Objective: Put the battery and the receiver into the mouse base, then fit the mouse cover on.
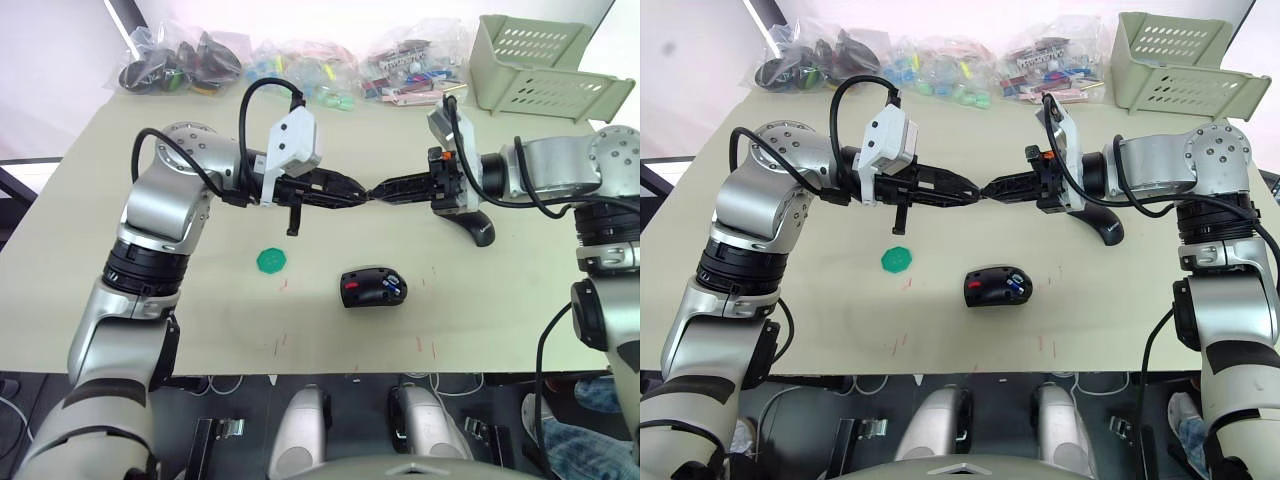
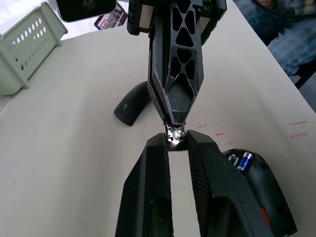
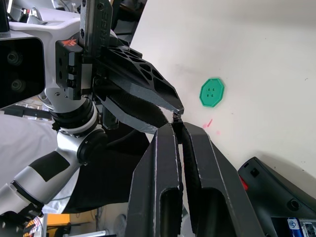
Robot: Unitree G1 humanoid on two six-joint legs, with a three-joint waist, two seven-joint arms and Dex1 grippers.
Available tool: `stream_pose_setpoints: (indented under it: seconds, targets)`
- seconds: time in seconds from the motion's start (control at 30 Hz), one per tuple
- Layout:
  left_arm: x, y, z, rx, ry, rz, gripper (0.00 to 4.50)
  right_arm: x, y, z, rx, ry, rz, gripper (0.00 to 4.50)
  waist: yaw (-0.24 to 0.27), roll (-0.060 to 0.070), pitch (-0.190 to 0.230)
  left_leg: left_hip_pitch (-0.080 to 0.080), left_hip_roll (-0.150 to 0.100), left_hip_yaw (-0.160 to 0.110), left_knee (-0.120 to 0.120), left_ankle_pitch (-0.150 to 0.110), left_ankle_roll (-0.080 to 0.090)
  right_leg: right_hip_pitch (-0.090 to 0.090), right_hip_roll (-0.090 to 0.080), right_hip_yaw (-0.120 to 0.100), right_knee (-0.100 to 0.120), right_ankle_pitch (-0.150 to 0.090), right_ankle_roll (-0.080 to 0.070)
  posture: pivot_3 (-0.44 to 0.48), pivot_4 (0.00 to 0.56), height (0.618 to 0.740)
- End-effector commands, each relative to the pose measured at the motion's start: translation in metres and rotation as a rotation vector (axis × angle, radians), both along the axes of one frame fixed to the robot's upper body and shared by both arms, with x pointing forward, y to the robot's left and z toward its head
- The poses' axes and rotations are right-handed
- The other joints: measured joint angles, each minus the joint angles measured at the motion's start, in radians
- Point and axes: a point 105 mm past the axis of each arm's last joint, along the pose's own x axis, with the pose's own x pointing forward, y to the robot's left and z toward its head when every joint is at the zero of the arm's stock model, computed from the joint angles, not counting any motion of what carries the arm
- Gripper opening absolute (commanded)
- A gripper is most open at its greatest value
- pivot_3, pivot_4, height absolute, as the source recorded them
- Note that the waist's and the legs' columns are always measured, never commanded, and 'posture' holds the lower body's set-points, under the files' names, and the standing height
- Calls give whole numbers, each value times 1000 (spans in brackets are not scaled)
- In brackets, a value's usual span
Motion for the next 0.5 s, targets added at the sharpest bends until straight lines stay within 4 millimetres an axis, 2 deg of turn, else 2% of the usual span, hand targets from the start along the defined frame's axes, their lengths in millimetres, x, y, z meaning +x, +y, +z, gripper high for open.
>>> stream_pose_setpoints:
  seconds: [0.03, 0.13, 0.3, 0.4, 0.5]
  targets:
    - [-6, 1, 10, -27, -4, -9, 836, -7, 3, 13, 21, -52, 37, 0, 0, 0, 0, 0, 0, 0, 0, 0, 0, 0, 0, 0, 0, 0, 0, 0, 150, 740]
    - [-6, 3, 9, -50, 46, 15, 1975, -8, -3, 11, 2, -63, 19, 0, -1, 0, 0, 0, 0, 0, 0, 0, 0, 0, 0, 0, 0, 0, 0, 0, 150, 740]
    - [-15, 3, 0, -91, 154, 35, 4351, -13, -24, 7, -80, -114, -19, 0, 2, 0, 0, -1, 0, 0, 0, 0, 0, 0, 0, 0, -1, 0, 0, 0, 150, 740]
    - [-22, 6, -16, -86, 207, 49, 4440, -24, -39, -3, -253, -164, -4, 0, 2, 1, 0, -1, 0, 0, 0, 0, 0, 0, 0, 0, -1, 0, 0, 0, 150, 740]
    - [-28, 11, -43, -49, 246, 71, 4440, -30, -47, -8, -441, -247, 18, 0, -5, 2, 0, 0, 0, 0, 0, 0, 0, -1, 0, 0, -1, 0, 0, 0, 150, 740]
